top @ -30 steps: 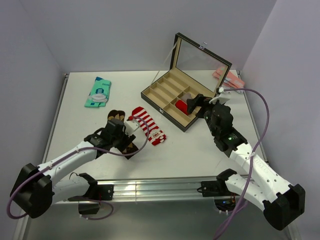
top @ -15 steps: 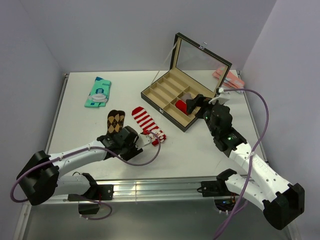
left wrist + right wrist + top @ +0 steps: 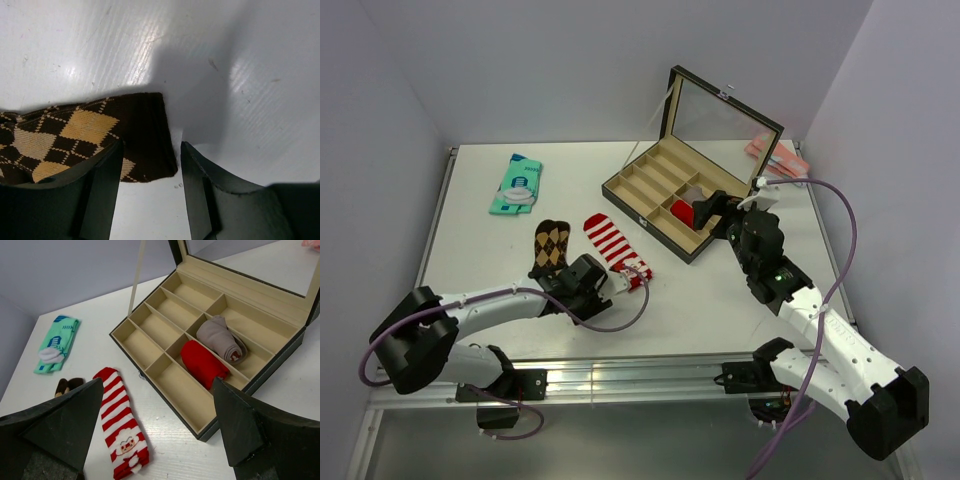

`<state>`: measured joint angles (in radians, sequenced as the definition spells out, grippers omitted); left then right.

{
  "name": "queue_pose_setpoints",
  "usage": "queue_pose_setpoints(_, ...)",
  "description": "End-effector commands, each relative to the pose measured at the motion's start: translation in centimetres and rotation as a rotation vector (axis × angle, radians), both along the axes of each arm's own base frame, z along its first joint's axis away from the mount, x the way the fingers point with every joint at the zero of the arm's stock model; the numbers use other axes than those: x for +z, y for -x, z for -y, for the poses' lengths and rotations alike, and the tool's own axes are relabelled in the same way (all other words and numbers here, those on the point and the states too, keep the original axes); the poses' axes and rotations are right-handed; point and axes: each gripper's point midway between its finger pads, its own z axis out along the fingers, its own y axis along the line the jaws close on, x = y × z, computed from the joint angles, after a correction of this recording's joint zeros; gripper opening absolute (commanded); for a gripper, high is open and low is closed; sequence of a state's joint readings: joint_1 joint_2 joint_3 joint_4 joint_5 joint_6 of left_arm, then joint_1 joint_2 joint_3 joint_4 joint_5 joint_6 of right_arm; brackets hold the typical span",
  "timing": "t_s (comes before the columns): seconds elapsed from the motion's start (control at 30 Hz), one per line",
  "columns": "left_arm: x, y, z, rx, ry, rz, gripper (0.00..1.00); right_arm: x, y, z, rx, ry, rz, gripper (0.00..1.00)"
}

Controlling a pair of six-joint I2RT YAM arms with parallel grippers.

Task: Roll the socks
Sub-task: Roll the sock at the center of the board.

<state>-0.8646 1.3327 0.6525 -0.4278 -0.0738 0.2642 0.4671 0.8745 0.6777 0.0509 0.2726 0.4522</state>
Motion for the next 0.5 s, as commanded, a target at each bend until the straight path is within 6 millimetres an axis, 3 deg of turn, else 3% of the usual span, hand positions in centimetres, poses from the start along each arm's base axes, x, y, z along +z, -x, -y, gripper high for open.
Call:
queue_pose_setpoints(0.0, 0.5, -1.7, 0.8, 0.040, 0.022, 0.073, 0.55, 0.5, 0.1, 0.5, -0.020, -0.002, 0.027, 0.96)
queue_pose_setpoints(0.17, -0.5, -2.7, 0.0, 0.076, -0.017, 0.127, 0.56, 0.5, 0.2, 0.5, -0.014, 0.004, 0.033, 0.96)
queue_pose_setpoints(0.3, -1.4, -2.4, -0.4, 0.069, -0.027, 0.121, 0.51, 0.7, 0.4, 0.6, -0.011, 0.008, 0.039, 0.96)
queue_pose_setpoints(0.47, -2.8, -1.2, -0.3, 0.021, -0.028, 0.064, 0.35, 0.7, 0.5, 0.5, -0.001, 0.015, 0.040, 0.96)
